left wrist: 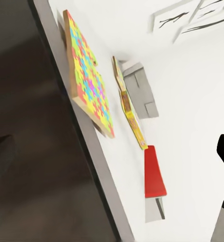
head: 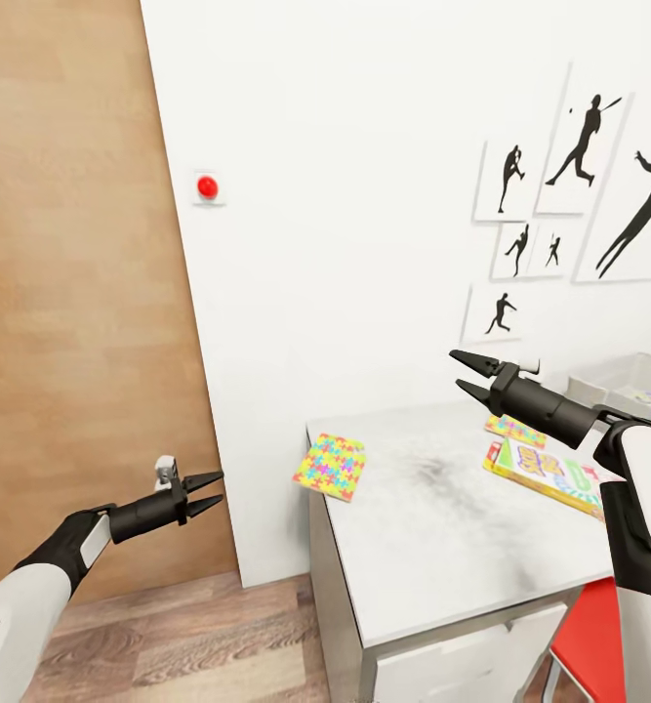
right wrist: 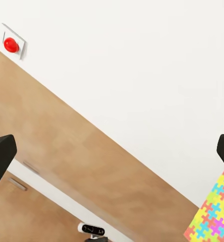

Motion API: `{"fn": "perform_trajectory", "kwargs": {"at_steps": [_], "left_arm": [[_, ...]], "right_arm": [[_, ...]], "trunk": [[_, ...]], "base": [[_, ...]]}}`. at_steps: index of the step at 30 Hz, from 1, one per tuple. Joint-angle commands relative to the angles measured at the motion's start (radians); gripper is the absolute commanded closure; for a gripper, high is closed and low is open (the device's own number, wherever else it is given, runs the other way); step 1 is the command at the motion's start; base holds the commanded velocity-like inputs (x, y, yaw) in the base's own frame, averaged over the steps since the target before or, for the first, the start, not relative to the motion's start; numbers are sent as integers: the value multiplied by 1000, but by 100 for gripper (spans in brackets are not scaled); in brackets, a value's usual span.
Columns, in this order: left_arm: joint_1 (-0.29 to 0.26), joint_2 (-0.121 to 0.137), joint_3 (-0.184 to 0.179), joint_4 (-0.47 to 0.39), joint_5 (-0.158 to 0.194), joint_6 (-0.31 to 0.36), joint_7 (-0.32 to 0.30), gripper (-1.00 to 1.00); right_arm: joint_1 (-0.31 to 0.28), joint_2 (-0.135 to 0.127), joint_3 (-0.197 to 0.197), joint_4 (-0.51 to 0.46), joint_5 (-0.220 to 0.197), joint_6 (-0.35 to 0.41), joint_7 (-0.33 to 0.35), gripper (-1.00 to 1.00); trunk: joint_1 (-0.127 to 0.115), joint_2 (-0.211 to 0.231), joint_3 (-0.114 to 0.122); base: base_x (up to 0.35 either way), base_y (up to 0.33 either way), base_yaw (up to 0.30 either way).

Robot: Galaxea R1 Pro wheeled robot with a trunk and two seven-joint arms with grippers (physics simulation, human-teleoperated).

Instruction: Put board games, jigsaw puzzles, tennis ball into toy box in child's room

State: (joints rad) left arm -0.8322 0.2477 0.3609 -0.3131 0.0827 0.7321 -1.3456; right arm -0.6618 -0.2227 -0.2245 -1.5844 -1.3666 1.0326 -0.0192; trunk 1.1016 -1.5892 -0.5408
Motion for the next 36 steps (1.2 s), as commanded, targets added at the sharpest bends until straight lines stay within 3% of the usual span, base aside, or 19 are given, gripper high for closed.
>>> {"fn": "perform_trajectory", "kwargs": {"at_steps": [1, 7, 36], "left_arm": [[-1, 0, 1, 0, 2, 11, -2, -100], [-1, -1, 1, 0, 3, 13, 1, -100], [2, -9, 3, 1, 4, 10, -3, -100]], "right_arm": [[-1, 0, -1, 0, -2, 4, -2, -100], [-1, 0, 0, 0, -1, 4, -2, -100], [-1, 0, 1, 1, 0, 4, -9, -100]], "trunk": [[4, -8, -4], [27, -50, -23], [27, -50, -23]], "base": [[0, 0, 0], [0, 0, 0], [87, 39, 0]]}}
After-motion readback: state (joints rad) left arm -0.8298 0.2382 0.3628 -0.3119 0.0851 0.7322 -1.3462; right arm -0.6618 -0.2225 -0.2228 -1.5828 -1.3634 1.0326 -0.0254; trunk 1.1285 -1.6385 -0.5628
